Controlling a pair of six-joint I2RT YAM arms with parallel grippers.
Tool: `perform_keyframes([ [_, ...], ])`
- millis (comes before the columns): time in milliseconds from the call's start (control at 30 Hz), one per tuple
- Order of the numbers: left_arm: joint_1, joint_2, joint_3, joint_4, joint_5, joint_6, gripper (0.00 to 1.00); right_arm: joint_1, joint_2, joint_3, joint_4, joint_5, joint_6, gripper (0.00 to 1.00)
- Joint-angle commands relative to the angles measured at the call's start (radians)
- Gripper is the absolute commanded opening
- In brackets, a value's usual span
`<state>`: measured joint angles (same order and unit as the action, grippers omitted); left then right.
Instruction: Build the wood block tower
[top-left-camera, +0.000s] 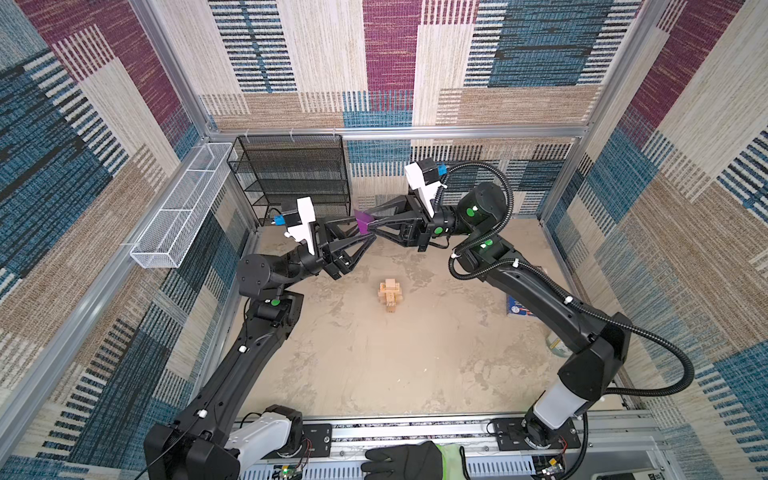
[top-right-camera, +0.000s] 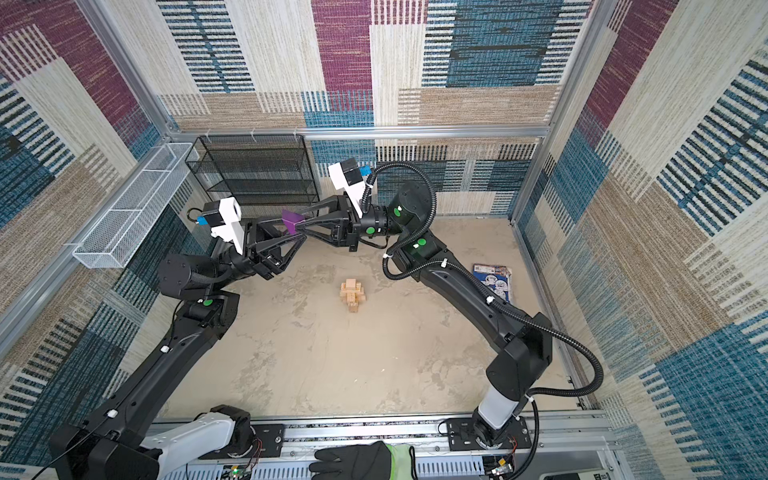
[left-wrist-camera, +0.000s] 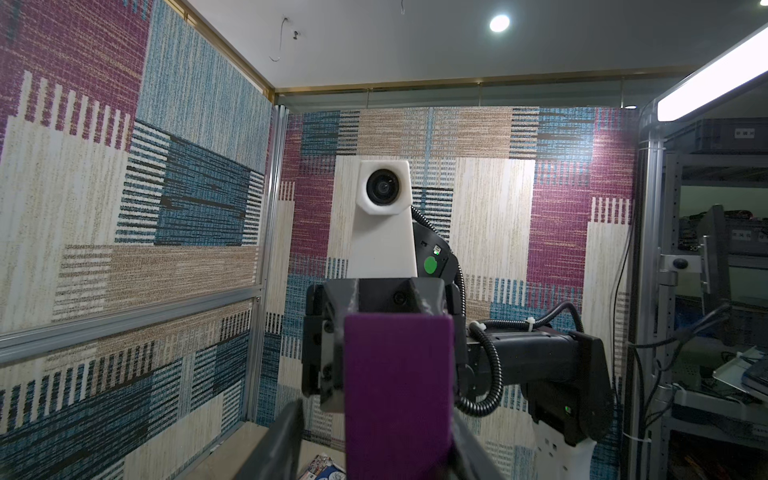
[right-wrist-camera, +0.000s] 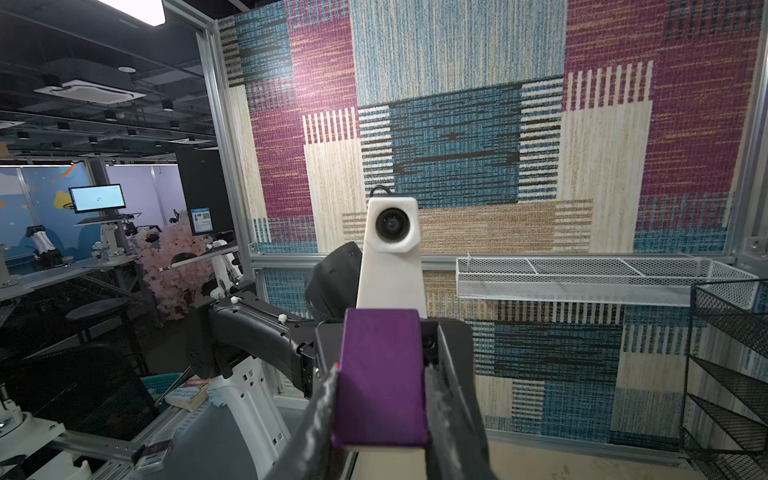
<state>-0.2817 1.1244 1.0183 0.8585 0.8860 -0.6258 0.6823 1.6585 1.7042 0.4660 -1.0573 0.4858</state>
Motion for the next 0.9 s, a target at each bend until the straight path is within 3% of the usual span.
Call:
perform_keyframes([
  [0,0.003,-0.005,-0.013,-0.012,-0.040,0.028,0.69,0.003,-0.017,-0.006,0.037,0.016,-0.004,0.00],
  [67,0.003,-0.008,-0.019,-0.012,-0.047,0.030,0.70,0.002,-0.019,-0.008,0.037,0.019,-0.005,0.00],
  [200,0.003,-0.013,-0.023,-0.017,-0.042,0.037,0.61,0.002,-0.019,-0.009,0.037,0.023,-0.007,0.00],
  [400,0.003,-0.014,-0.017,-0.016,-0.018,0.037,0.40,0.002,-0.013,-0.003,0.030,0.026,-0.009,0.00],
  [533,0.004,-0.017,-0.017,-0.017,-0.014,0.037,0.39,0.002,-0.013,-0.003,0.027,0.027,-0.010,0.00],
  [667,0.003,-0.017,-0.018,-0.018,-0.017,0.035,0.54,0.002,-0.010,-0.007,0.024,0.025,-0.012,0.00],
  [867,0.003,-0.018,-0.018,-0.008,-0.019,0.030,0.56,0.002,-0.005,-0.003,0.013,0.017,-0.013,0.00],
])
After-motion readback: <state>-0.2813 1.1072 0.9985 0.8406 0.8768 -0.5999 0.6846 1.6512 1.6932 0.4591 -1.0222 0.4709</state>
